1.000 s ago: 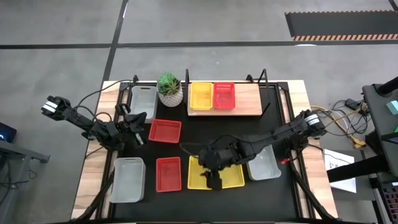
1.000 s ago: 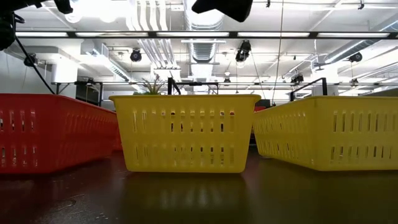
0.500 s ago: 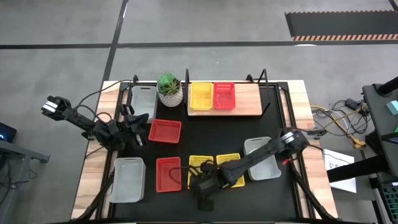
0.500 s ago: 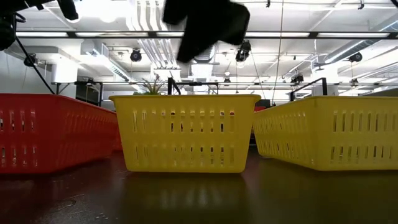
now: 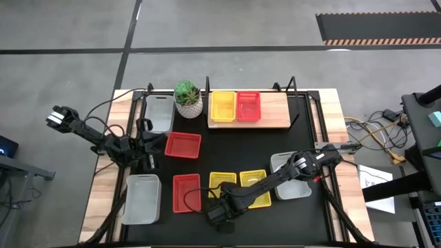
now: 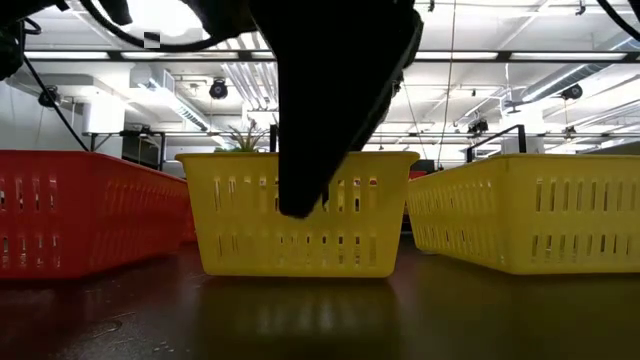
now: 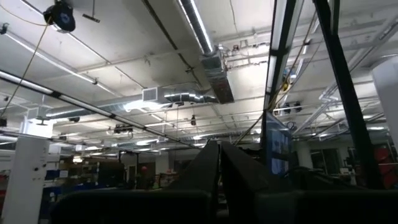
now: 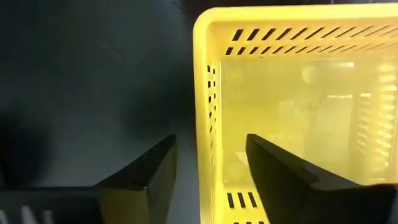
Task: Stack baskets on shelf by color
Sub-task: Stack the left yellow bin on top of the yellow bin on the shelf
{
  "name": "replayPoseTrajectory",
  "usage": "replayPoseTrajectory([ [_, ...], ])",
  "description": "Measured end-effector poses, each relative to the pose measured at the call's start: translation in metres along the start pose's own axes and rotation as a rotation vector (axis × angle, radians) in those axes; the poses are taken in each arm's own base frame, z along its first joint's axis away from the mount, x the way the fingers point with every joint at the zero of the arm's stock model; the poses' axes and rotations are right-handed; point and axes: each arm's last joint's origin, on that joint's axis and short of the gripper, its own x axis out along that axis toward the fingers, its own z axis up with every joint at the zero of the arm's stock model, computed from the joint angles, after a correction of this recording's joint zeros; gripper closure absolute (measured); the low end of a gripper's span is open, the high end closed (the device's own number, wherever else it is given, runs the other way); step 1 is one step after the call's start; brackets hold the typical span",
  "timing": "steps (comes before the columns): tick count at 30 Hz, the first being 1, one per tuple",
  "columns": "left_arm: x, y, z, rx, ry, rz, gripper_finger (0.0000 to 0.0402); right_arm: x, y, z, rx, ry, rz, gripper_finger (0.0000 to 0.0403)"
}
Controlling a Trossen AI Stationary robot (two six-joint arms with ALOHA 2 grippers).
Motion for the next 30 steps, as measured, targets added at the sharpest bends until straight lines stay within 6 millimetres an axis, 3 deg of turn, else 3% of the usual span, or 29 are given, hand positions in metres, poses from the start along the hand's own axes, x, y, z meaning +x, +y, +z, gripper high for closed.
replayPoseTrajectory([
  [10,0.000,0.000,0.000,0.002,-0.002,0.001,0.0400,-0.001,-0.002,0.001,-0.014,-0.006,0.000,0.0385],
  [15,0.000,0.001,0.001,0.000,-0.005,0.002,0.0400,-0.010,-0.003,0.001,-0.024,-0.011,0.000,0.0390],
  [26,0.000,0.001,0.002,0.000,-0.008,0.004,0.0400,-0.068,-0.009,0.000,-0.077,-0.131,-0.062,0.0391],
  [30,-0.001,0.002,0.003,0.003,-0.012,0.005,0.0400,-0.076,-0.013,-0.003,-0.108,-0.135,-0.136,0.0391],
])
